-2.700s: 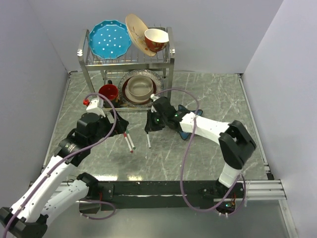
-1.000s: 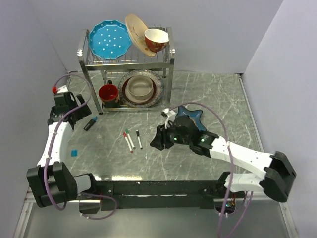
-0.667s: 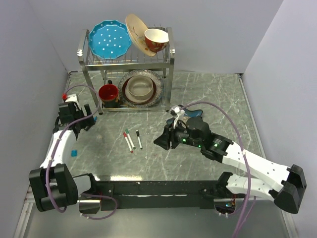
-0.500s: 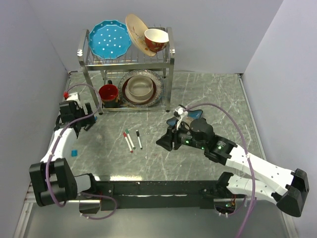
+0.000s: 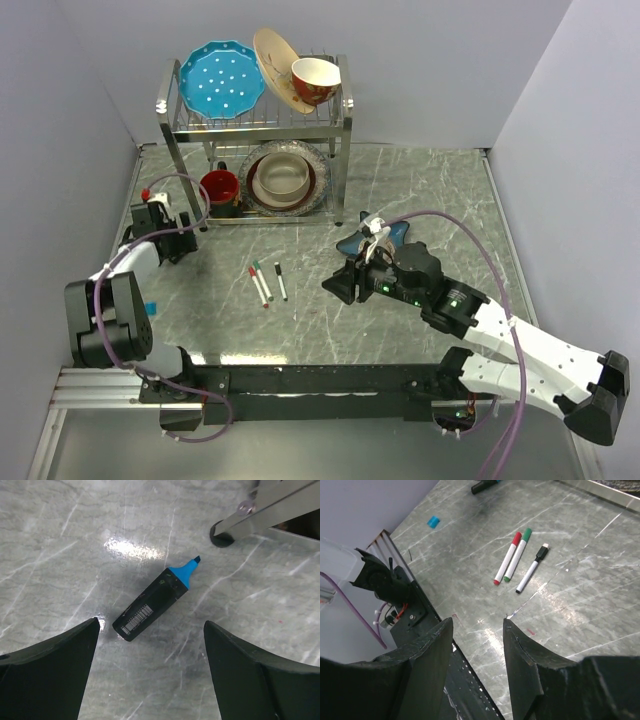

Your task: Insert the pens into the pen caps

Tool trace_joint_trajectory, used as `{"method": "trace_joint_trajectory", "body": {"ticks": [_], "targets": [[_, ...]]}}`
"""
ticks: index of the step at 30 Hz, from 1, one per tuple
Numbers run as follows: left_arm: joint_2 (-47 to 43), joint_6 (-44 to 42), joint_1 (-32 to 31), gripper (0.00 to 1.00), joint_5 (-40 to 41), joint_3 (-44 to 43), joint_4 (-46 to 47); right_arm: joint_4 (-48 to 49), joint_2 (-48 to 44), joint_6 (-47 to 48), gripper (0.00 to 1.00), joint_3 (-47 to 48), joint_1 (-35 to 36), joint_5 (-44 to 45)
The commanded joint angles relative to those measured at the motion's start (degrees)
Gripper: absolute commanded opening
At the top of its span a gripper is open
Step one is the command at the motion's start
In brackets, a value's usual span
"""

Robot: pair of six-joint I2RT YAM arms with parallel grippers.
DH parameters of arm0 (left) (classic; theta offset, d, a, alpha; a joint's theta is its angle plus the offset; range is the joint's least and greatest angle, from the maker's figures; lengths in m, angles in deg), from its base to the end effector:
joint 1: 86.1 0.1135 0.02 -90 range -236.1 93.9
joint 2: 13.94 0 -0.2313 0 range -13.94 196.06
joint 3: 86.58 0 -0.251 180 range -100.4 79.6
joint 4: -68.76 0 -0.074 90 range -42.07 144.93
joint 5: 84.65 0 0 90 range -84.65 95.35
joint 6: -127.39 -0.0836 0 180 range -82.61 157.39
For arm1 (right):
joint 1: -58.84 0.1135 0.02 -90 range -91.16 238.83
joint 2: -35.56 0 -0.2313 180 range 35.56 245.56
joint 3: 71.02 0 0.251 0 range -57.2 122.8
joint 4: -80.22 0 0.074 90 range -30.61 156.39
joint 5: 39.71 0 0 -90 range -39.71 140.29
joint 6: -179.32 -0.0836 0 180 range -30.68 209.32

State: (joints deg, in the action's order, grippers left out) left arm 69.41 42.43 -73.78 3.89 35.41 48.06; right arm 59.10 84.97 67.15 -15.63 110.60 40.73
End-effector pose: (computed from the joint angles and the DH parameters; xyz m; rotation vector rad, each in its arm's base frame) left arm 0.3223 0.0682 0.1224 -0.3462 2.3488 0.0306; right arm 0.1563 0.2208 0.2744 -0.6224 1.8647 1.0340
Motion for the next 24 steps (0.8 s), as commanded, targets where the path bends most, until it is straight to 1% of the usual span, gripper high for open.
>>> {"method": "trace_joint_trajectory", "body": {"ticks": [1,7,11,12,14,18,20,24], "targets": [[2.2,-2.2,0.3,0.88,0.6,-3.2,1.2,0.9,-2.5,0.9,0.52,-0.1,-0.1,2.2],[6.2,-3.8,0.2,0.83,0.7,-6.9,-0.4,0.9,-3.5,1.4,0.52,-0.2,-0.1,3.5],[8.3,-3.5,0.2,0.79,0.8,-7.5,-1.4,0.4,-3.7,1.6,0.52,0.2,0.0,3.7],[9.2,-3.5,0.2,0.76,0.7,-7.6,-1.6,0.4,-4.0,1.7,0.52,0.2,-0.1,3.7],[10.2,-3.8,-0.1,0.74,0.0,-7.7,-2.5,0.3,-4.3,1.7,0.52,-0.1,-0.1,4.1],[11.7,-4.4,-3.0,0.72,1.3,-8.1,-4.5,-0.5,-5.8,1.8,0.52,-0.6,0.0,5.1],[12.6,-4.4,-4.2,0.71,3.5,-7.8,-5.2,-0.9,-6.5,1.8,0.52,-0.8,-0.1,5.4],[12.7,-4.4,-6.6,0.64,4.6,-7.2,-6.6,-1.5,-8.3,1.9,0.52,-0.8,-0.1,6.0]]}}
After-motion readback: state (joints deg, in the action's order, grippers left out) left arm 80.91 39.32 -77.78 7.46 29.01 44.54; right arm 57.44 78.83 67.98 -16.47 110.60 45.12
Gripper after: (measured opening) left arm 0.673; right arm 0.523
